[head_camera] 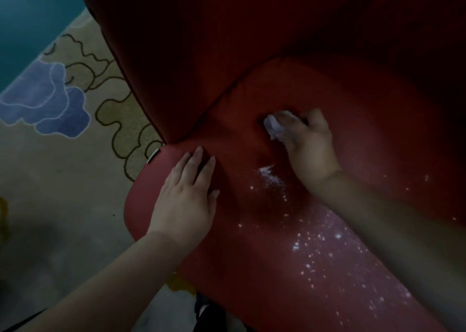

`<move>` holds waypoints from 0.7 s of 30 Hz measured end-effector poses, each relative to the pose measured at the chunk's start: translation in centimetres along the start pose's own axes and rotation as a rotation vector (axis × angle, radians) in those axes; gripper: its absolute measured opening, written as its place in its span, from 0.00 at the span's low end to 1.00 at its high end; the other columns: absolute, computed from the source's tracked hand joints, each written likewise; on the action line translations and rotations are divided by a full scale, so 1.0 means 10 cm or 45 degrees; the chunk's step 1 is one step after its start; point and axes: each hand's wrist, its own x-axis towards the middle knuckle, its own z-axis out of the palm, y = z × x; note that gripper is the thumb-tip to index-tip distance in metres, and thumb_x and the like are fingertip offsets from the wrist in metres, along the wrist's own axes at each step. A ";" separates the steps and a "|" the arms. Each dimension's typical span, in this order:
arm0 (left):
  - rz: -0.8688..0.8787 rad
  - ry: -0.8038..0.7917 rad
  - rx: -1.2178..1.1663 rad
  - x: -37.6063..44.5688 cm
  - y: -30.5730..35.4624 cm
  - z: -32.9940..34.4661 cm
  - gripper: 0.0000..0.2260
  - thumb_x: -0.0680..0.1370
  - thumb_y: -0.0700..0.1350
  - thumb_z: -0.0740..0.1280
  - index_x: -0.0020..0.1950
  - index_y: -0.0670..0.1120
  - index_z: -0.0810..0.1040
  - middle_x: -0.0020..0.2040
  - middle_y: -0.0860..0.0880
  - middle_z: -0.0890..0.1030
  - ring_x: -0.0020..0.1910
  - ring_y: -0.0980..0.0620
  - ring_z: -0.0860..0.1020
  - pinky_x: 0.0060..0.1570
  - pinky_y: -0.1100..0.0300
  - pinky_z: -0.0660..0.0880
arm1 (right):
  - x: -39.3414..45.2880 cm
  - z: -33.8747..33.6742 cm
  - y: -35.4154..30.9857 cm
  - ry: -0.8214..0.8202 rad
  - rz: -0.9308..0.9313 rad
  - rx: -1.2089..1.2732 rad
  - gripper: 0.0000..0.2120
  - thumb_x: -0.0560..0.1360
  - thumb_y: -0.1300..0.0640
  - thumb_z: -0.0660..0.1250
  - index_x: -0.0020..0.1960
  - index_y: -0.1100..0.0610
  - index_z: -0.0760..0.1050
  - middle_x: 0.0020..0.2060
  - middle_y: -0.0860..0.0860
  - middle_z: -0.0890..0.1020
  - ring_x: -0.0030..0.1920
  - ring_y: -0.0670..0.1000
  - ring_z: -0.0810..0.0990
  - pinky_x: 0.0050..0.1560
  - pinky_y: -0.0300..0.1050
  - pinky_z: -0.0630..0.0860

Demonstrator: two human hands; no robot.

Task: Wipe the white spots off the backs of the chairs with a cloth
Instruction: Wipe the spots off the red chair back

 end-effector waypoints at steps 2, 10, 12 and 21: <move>0.010 -0.006 0.017 -0.03 -0.03 0.00 0.27 0.80 0.54 0.55 0.78 0.51 0.54 0.79 0.49 0.50 0.77 0.50 0.47 0.74 0.53 0.52 | -0.05 0.10 -0.17 -0.046 0.098 -0.057 0.12 0.73 0.43 0.69 0.48 0.51 0.77 0.41 0.40 0.79 0.44 0.42 0.79 0.44 0.41 0.75; 0.026 -0.030 0.025 -0.13 -0.03 0.00 0.27 0.80 0.53 0.56 0.78 0.49 0.55 0.79 0.48 0.50 0.77 0.48 0.48 0.75 0.51 0.54 | -0.60 -0.04 -0.10 -0.168 -0.029 0.003 0.11 0.70 0.39 0.69 0.44 0.45 0.75 0.42 0.45 0.76 0.43 0.47 0.74 0.45 0.50 0.76; 0.027 -0.016 0.019 -0.13 -0.03 0.01 0.27 0.80 0.53 0.57 0.78 0.49 0.55 0.79 0.48 0.50 0.77 0.48 0.48 0.75 0.51 0.54 | -0.36 -0.09 -0.02 -0.086 0.207 0.109 0.06 0.75 0.52 0.67 0.52 0.49 0.76 0.47 0.47 0.72 0.47 0.47 0.70 0.51 0.47 0.73; 0.030 0.033 -0.010 -0.14 -0.03 0.06 0.27 0.79 0.48 0.61 0.77 0.47 0.59 0.78 0.47 0.54 0.77 0.46 0.51 0.73 0.52 0.54 | -0.99 0.00 -0.47 -0.282 -0.181 0.192 0.16 0.76 0.53 0.65 0.63 0.49 0.78 0.49 0.54 0.75 0.48 0.55 0.73 0.48 0.50 0.72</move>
